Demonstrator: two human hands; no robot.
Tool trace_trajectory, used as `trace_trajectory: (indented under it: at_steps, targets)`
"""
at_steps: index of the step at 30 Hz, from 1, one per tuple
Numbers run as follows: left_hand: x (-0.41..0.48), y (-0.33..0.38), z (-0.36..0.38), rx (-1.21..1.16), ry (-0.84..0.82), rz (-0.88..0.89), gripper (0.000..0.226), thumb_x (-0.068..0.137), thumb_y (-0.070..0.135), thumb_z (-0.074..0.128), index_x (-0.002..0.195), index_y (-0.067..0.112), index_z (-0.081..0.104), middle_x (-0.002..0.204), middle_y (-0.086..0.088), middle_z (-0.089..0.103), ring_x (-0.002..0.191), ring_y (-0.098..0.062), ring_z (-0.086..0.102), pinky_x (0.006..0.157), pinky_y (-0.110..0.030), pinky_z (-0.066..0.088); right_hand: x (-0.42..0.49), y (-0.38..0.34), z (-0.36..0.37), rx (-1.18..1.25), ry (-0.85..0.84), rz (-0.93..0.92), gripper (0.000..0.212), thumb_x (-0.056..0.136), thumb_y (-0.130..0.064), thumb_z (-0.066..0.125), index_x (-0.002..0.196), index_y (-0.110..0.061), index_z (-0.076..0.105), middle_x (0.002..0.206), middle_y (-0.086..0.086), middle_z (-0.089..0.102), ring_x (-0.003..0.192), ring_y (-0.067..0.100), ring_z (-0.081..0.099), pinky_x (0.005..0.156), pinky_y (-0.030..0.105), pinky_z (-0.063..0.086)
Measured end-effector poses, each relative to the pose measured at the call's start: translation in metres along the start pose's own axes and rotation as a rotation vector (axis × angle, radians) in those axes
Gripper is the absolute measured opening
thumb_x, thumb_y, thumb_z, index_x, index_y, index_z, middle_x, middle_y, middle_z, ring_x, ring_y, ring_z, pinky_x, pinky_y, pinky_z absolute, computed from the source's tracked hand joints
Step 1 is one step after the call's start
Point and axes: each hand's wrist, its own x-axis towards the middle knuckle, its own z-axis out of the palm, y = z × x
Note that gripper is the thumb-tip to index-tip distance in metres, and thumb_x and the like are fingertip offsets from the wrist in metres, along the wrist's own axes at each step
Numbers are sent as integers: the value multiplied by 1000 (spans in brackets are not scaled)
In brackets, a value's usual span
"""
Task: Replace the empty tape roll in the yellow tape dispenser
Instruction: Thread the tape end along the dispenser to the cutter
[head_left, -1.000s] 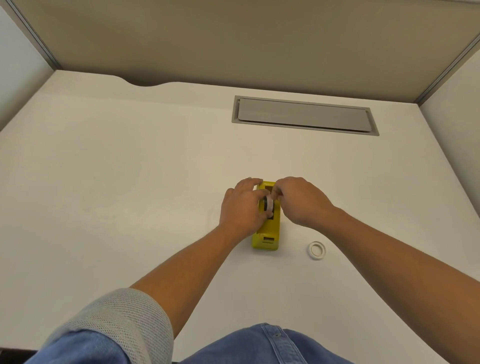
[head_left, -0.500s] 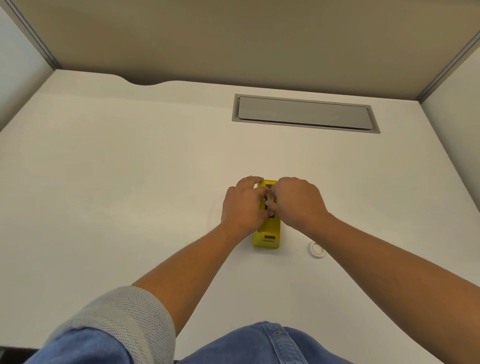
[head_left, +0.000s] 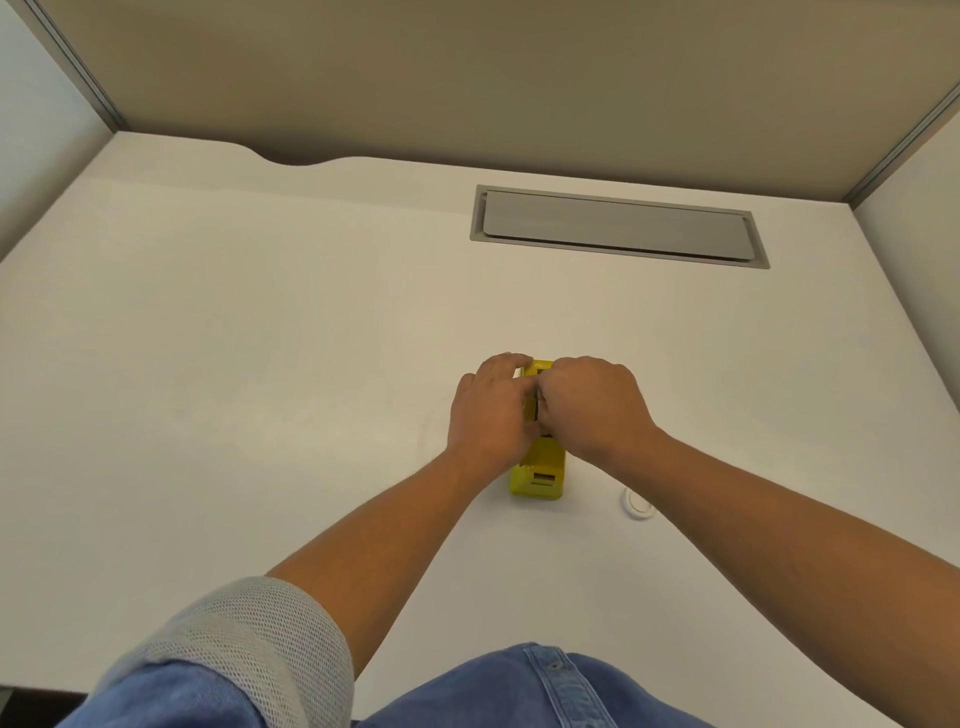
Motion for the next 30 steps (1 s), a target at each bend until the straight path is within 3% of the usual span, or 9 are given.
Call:
trace_trajectory:
  at_steps: [3,6,9,13,19,24,27,30]
  targets:
    - [1,0,0,1,-2,-11,43,75,33,73,117,28,64,145,5,43,135,-17,32,103,-35,28,2,0,-1,7,-9,-15,16,83,-14,56,70,-18,47,65,-4,40,62,22,44,44,27,20]
    - [1,0,1,3,-2,-16,43,75,33,74,117,29,65,144,6,44,135,-16,32,103,-34,29,3,1,-3,37,-14,-27,3,84,-18,58,82,-17,58,77,0,47,66,22,44,52,30,31]
    - [1,0,2,-12,1,-28,42,74,35,74,115,30,66,143,8,45,135,-15,33,103,-34,29,3,2,-2,40,-32,-44,9,85,-21,58,88,-14,61,84,2,55,68,22,44,56,32,34]
    - [2,-1,2,-33,9,-47,37,74,36,75,110,32,68,141,10,47,133,-15,35,102,-34,30,8,5,-2,49,-67,-76,9,83,-23,60,85,-14,59,78,0,46,67,22,46,56,32,36]
    - [1,0,3,-19,20,-48,33,75,37,74,108,32,69,139,11,49,131,-14,36,99,-34,29,12,9,0,90,-106,-82,16,80,-23,62,74,-16,50,75,1,46,64,23,48,55,32,36]
    - [1,2,1,-1,15,-49,37,77,38,73,113,33,67,140,11,48,132,-14,36,101,-35,29,14,8,3,117,-119,-47,15,81,-20,61,72,-14,50,67,0,42,62,23,48,55,32,35]
    - [1,3,0,24,7,-28,44,74,39,74,116,34,64,139,11,48,131,-15,36,100,-36,30,18,18,2,177,-64,45,13,84,-19,55,77,-12,47,78,7,52,65,26,48,58,34,36]
    - [2,5,-1,50,0,-15,49,73,40,75,120,33,62,139,10,48,131,-16,37,100,-37,32,24,38,-4,301,40,164,12,86,-18,54,85,-7,61,85,8,65,72,25,57,62,35,47]
